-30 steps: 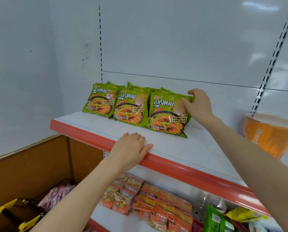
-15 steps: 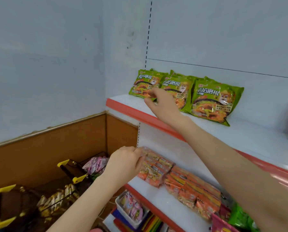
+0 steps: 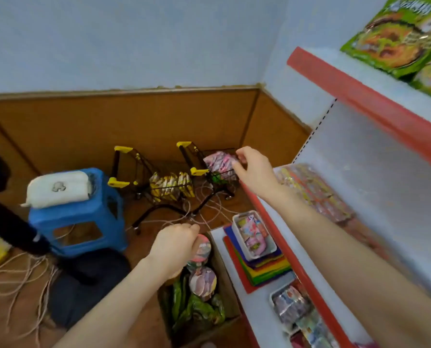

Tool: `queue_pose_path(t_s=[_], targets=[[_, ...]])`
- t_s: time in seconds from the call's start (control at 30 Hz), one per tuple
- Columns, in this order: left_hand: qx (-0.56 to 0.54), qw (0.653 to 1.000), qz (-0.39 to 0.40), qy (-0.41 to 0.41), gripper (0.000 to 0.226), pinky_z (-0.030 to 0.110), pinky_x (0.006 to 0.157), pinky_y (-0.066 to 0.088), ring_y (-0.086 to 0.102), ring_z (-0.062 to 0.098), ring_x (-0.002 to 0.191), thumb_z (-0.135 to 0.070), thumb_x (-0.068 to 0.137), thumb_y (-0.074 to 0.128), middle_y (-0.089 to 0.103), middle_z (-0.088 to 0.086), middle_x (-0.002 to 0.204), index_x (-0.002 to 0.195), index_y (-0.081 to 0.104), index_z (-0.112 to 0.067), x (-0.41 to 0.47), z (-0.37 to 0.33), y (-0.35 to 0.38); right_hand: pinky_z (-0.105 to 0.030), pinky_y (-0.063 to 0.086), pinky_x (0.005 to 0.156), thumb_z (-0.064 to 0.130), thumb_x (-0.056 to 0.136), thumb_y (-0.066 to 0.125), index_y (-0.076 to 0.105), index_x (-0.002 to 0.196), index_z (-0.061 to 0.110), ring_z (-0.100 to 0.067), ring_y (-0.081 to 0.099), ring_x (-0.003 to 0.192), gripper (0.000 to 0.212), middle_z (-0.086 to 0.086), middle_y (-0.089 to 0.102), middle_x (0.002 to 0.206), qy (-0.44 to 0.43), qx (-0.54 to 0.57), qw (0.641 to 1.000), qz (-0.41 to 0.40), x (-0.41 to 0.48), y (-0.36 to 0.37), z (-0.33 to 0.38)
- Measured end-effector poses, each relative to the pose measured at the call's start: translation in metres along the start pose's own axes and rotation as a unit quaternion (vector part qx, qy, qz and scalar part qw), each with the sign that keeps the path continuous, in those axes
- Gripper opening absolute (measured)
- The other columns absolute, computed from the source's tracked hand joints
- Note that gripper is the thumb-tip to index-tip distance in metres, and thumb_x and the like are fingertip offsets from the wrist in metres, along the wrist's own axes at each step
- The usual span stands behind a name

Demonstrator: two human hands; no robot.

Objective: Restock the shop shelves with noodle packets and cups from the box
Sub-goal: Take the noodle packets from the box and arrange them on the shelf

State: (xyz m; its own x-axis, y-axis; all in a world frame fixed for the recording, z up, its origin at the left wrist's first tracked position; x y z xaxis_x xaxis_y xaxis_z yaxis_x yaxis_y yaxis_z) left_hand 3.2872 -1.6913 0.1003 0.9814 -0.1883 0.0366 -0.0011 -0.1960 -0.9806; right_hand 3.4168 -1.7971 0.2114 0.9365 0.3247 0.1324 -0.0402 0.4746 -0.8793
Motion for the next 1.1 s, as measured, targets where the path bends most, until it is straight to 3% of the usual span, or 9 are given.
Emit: queue_pose_path(t_s=[0.1, 0.17, 0.23, 0.37, 0.47, 0.6, 0.93, 1.1], targets=[[-0.031, 0.994, 0.055, -0.092, 0.025, 0.035, 0.07, 0.049, 0.063, 0.028, 0.094, -0.029, 0.093, 0.046, 0.065, 0.006, 0.1, 0.106, 0.059, -0.012, -0.01, 0.021, 0.042, -0.039, 0.044, 0.086, 0.019, 0.092, 0.05, 0.053, 0.114, 0.003, -0.032, 0.055, 0.106, 0.028, -0.017, 0.059, 0.112, 0.006, 0.009, 0.997, 0.074, 0.001, 0.065, -0.026], [-0.041, 0.986, 0.081, -0.14, 0.033, 0.035, 0.079, 0.047, 0.059, 0.025, 0.105, -0.033, 0.097, 0.037, 0.062, 0.004, 0.114, 0.12, 0.053, -0.015, -0.016, 0.03, 0.071, -0.039, 0.044, 0.092, 0.02, 0.092, 0.051, 0.05, 0.124, 0.005, -0.03, 0.054, 0.113, 0.035, -0.015, 0.058, 0.121, 0.019, 0.017, 0.992, 0.121, -0.003, 0.105, -0.046], [-0.042, 0.974, 0.119, -0.189, 0.035, 0.035, 0.079, 0.047, 0.06, 0.026, 0.105, -0.033, 0.097, 0.037, 0.061, 0.005, 0.117, 0.125, 0.05, -0.015, -0.024, 0.04, 0.104, -0.039, 0.044, 0.096, 0.02, 0.092, 0.052, 0.047, 0.128, 0.005, -0.029, 0.053, 0.117, 0.04, -0.015, 0.056, 0.126, 0.031, 0.017, 0.985, 0.169, -0.01, 0.144, -0.066], [-0.052, 0.95, 0.173, -0.256, 0.032, 0.036, 0.079, 0.048, 0.06, 0.028, 0.103, -0.034, 0.097, 0.037, 0.063, 0.007, 0.112, 0.117, 0.053, -0.014, -0.046, 0.056, 0.166, -0.041, 0.043, 0.099, 0.019, 0.092, 0.052, 0.045, 0.13, 0.003, -0.031, 0.052, 0.119, 0.042, -0.017, 0.054, 0.129, 0.05, 0.008, 0.966, 0.253, -0.033, 0.221, -0.109], [-0.083, 0.929, 0.208, -0.293, 0.034, 0.037, 0.078, 0.048, 0.06, 0.03, 0.103, -0.033, 0.098, 0.036, 0.063, 0.01, 0.111, 0.118, 0.053, -0.012, -0.061, 0.062, 0.211, -0.043, 0.047, 0.093, 0.017, 0.092, 0.052, 0.048, 0.125, 0.001, -0.033, 0.055, 0.115, 0.037, -0.019, 0.057, 0.124, 0.07, 0.006, 0.954, 0.292, -0.056, 0.274, -0.14], [-0.11, 0.905, 0.243, -0.331, 0.037, 0.04, 0.08, 0.05, 0.06, 0.034, 0.102, -0.032, 0.096, 0.039, 0.063, 0.015, 0.112, 0.122, 0.052, -0.009, -0.077, 0.074, 0.28, -0.035, 0.045, 0.081, 0.017, 0.092, 0.051, 0.052, 0.119, -0.001, -0.035, 0.056, 0.107, 0.033, -0.021, 0.059, 0.117, 0.089, -0.015, 0.934, 0.345, -0.098, 0.345, -0.182], [-0.212, 0.849, 0.24, -0.42, 0.029, 0.045, 0.077, 0.052, 0.06, 0.038, 0.094, -0.026, 0.094, 0.049, 0.062, 0.021, 0.103, 0.109, 0.052, -0.002, -0.098, 0.102, 0.478, -0.036, 0.044, 0.079, 0.018, 0.092, 0.052, 0.056, 0.111, -0.003, -0.036, 0.057, 0.103, 0.028, -0.023, 0.062, 0.109, 0.17, -0.039, 0.883, 0.436, -0.213, 0.532, -0.311], [-0.194, 0.859, 0.243, -0.407, 0.035, 0.04, 0.08, 0.046, 0.057, 0.037, 0.103, -0.023, 0.091, 0.056, 0.057, 0.022, 0.113, 0.114, 0.048, 0.001, -0.086, 0.117, 0.572, -0.037, 0.046, 0.082, 0.022, 0.091, 0.054, 0.054, 0.114, 0.001, -0.036, 0.057, 0.106, 0.031, -0.021, 0.061, 0.114, 0.201, -0.052, 0.862, 0.463, -0.247, 0.618, -0.368]])
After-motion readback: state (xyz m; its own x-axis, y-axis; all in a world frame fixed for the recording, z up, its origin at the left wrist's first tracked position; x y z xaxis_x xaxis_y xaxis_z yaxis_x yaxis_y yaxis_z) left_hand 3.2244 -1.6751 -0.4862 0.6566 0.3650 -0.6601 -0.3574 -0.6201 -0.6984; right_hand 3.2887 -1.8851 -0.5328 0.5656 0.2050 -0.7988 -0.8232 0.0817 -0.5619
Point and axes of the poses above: each hand's wrist, its own x-axis towards the middle knuckle, its own y-axis out of the palm, z = x × y, the point moved 10 cm from there along x, towards the middle knuckle
